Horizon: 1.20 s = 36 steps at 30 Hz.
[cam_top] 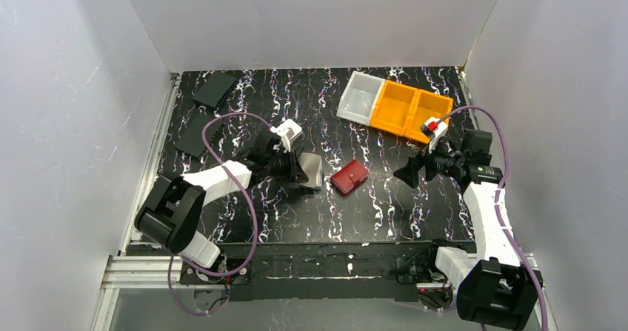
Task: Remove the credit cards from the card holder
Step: Pick up the card holder from the center of the board, then open the card holder.
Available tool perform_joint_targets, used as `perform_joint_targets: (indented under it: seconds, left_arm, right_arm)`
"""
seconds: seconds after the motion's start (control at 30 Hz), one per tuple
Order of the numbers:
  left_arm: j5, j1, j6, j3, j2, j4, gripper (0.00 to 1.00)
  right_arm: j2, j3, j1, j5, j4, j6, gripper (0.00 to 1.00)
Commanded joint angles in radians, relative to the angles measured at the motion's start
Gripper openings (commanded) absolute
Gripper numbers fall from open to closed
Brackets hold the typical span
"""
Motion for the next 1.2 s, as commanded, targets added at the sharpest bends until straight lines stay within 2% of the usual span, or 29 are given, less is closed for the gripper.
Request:
perform_joint_targets:
  seconds: [0.0, 0.2, 0.43, 0.57, 0.77, 0.9, 1.07, 1.17]
  left_arm:
    - [-0.041, 0.0, 0.073, -0.064, -0.096, -0.038, 0.0]
    - [0.023, -0.004, 0.032, -0.105, -0.208, -0.039, 0.0]
    - [0.164, -0.021, -0.082, -0.192, -0.331, 0.077, 0.0]
    - [0.22, -0.029, -0.116, -0.245, -0.387, 0.177, 0.0]
    - [0.302, -0.039, -0.116, -0.282, -0.495, 0.278, 0.0]
    - [0.353, -0.05, -0.119, -0.295, -0.543, 0.323, 0.0]
    - [0.398, -0.075, -0.132, -0.32, -0.566, 0.42, 0.0]
    - [0.403, -0.095, -0.135, -0.317, -0.556, 0.456, 0.0]
  right_arm:
    - [0.033, 0.0, 0.01, -0.085, -0.013, -0.033, 1.0]
    - [0.093, 0.029, 0.138, -0.039, -0.04, -0.075, 1.0]
    - [0.174, 0.117, 0.515, 0.165, -0.058, -0.094, 1.0]
    - [0.276, 0.203, 0.633, 0.191, -0.033, -0.014, 1.0]
    - [0.419, 0.326, 0.655, 0.11, 0.019, 0.148, 1.0]
    - [0.441, 0.326, 0.642, 0.021, 0.091, 0.264, 1.0]
    - [0.394, 0.19, 0.552, -0.158, 0.387, 0.571, 1.0]
    - [0.366, 0.102, 0.549, -0.246, 0.601, 0.725, 1.0]
